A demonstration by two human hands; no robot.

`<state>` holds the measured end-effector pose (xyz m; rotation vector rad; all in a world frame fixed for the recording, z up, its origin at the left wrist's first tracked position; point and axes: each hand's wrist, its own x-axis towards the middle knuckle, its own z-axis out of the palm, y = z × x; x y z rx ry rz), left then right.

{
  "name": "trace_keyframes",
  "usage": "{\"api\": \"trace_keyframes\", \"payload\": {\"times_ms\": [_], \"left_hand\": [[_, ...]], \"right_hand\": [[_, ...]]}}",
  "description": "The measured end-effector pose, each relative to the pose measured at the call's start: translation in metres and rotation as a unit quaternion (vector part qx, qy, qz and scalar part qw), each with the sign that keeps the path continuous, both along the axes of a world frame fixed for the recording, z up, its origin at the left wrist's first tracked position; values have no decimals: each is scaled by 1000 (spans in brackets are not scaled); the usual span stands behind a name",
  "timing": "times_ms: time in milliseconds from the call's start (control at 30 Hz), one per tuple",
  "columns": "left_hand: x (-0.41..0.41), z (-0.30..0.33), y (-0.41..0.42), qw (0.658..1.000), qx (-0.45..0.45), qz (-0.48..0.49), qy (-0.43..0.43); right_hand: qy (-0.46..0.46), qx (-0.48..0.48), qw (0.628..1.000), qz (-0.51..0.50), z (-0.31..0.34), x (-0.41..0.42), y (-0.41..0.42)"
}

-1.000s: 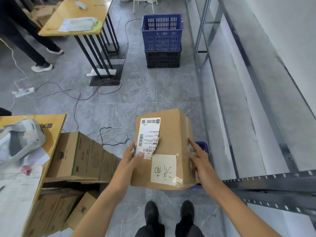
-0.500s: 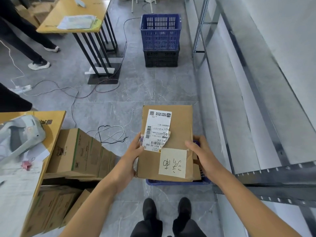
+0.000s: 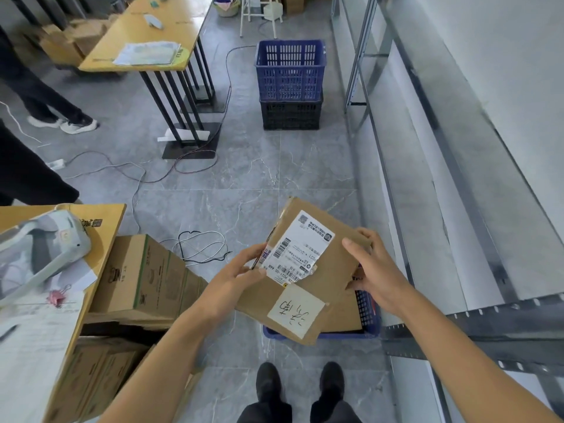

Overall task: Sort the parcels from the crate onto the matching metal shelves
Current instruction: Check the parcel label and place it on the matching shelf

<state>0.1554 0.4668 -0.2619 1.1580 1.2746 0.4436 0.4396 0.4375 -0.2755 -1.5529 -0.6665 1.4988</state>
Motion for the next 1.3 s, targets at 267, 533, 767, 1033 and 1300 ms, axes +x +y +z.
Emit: {"api": "trace_keyframes", "payload": {"times_ms": [267, 533, 767, 1033, 1300], "left_hand": [[1, 10, 19, 978, 79, 180, -76], [5, 24, 35, 982, 14, 159, -103], [9, 23, 26, 988, -35, 117, -93], [4, 22, 23, 990, -71, 85, -87], [25, 48, 36, 956, 42, 233, -175]], "right_hand": [[6, 20, 998, -55, 10, -1, 0], [-100, 2, 993, 65, 27, -2, -12], [-73, 18, 996, 50, 27, 6, -15], [-56, 26, 998, 32, 38, 15, -8], [-54, 43, 997, 30, 32, 11, -14]]}}
